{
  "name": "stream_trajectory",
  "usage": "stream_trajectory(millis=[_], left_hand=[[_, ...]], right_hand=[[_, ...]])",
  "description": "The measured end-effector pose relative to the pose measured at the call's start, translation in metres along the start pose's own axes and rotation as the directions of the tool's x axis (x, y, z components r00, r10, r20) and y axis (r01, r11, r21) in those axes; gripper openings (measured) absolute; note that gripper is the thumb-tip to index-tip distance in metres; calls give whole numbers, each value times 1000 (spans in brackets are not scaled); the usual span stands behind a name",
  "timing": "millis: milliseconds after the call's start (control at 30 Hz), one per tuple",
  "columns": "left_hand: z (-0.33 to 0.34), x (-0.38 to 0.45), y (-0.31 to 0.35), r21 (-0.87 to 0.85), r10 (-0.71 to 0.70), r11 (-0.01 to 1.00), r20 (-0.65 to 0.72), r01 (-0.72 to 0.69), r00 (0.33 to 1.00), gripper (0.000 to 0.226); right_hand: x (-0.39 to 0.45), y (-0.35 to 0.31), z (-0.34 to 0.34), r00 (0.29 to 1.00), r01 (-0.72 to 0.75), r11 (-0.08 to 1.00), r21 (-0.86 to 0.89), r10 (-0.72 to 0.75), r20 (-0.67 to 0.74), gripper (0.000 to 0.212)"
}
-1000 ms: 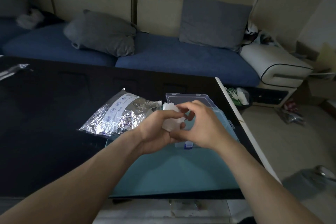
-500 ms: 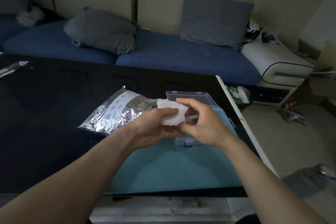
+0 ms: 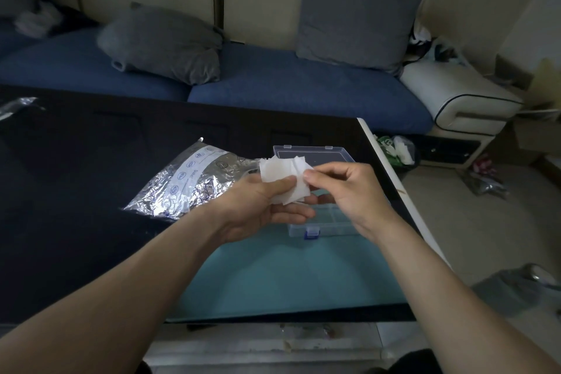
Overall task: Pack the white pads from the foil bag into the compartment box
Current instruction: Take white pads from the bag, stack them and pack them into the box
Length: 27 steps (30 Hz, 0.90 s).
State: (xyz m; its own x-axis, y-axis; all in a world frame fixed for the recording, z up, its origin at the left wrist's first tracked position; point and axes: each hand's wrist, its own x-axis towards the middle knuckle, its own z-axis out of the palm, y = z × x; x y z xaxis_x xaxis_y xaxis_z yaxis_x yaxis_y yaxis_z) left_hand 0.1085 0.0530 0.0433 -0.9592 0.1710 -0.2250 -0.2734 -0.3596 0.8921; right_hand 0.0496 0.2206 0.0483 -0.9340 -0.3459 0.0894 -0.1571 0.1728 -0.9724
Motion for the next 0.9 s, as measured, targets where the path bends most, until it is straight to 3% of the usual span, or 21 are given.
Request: stream_trajectory(millis=[200,433,567,767,900], left_hand=[[-1,2,-1,43,9,999,-75,-6,997,25],[-7,4,-1,40,13,999,-173,-6,985,19],[-3,1,2,29,-9,1000,-124,13,992,21],[1,-3,7,-51,-86,994,155,95,984,59],[-1,0,1,59,-35,998,25,33,999,43]], right_hand=[[0,-2,1,991,-92,994,61,97,-91,6],[2,-4,-4,964,-79,988,131,109,-241,3],[0,-6,-4,987,-93,992,83,103,-120,10],[-3,-7,2,998,-42,995,-96,45,37,10],[-5,-6,5,993,115,979,-168,-108,51,1]])
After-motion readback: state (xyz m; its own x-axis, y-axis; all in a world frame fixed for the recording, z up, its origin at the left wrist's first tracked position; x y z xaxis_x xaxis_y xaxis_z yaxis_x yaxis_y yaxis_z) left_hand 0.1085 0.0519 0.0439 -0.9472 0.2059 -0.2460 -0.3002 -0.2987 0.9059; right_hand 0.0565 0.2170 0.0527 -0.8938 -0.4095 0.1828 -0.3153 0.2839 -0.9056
